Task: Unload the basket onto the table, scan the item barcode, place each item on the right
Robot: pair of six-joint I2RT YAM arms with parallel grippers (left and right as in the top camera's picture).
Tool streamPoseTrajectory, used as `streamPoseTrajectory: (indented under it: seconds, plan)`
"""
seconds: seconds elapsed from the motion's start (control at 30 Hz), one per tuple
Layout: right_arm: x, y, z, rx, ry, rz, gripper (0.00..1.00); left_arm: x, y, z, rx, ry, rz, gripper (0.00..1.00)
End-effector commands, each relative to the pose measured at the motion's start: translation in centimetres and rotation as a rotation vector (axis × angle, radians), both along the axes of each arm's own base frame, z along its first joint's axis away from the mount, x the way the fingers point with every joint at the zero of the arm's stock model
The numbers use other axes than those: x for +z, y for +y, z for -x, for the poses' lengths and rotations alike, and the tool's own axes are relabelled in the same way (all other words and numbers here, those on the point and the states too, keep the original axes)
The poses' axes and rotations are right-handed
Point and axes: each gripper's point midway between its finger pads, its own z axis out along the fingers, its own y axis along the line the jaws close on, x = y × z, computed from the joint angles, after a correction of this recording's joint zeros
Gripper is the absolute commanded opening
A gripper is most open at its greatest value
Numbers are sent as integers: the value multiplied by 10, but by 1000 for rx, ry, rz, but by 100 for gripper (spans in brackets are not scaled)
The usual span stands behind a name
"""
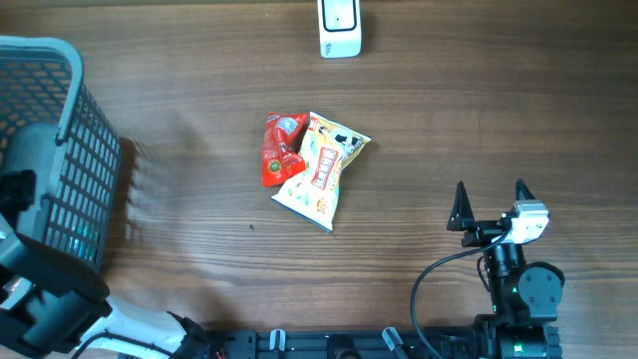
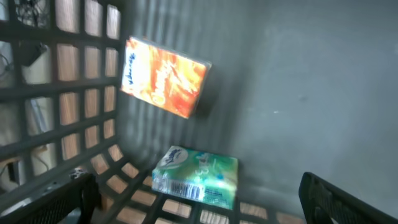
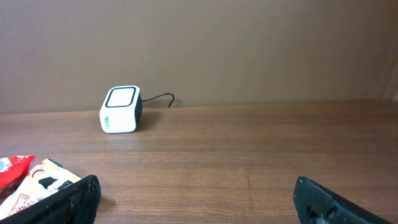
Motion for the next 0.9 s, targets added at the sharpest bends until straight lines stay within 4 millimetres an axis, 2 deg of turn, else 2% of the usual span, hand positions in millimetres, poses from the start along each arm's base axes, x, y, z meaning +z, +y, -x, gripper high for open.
streamPoseTrajectory:
  seconds: [0.0,0.03,0.2,0.3,0.4,0.47,0.6,0.7,0.77,0.83,0.87]
  plan:
    - [1,-2,0,-11,-7,4,100,-31,-5,7,16,16,15,100]
    - [1,-2,0,-11,-7,4,100,-46,-3,10,10,30,-3,100]
    - [1,-2,0,-11,-7,4,100,-82,2,19,6,31,-39,100]
    - [1,-2,0,-11,-7,4,100,-87,15,13,-78,11,-72,100]
    - [1,-2,0,-11,-7,4,100,-86,25,15,-70,-3,-90,99]
    - [1,-2,0,-11,-7,4,100,-88,31,23,-41,-5,-94,85]
    - [1,-2,0,-11,-7,4,100,-96,32,35,-8,-4,-78,77]
    - [1,-2,0,-11,-7,4,100,-108,28,36,-8,-12,-74,57]
    - [1,-2,0,-11,-7,4,100,-108,30,34,-9,-20,-85,52]
    - [1,-2,0,-11,-7,4,100,-107,30,34,-9,-21,-85,31]
    - [1,-2,0,-11,-7,4,100,-104,31,33,-8,-23,-88,11]
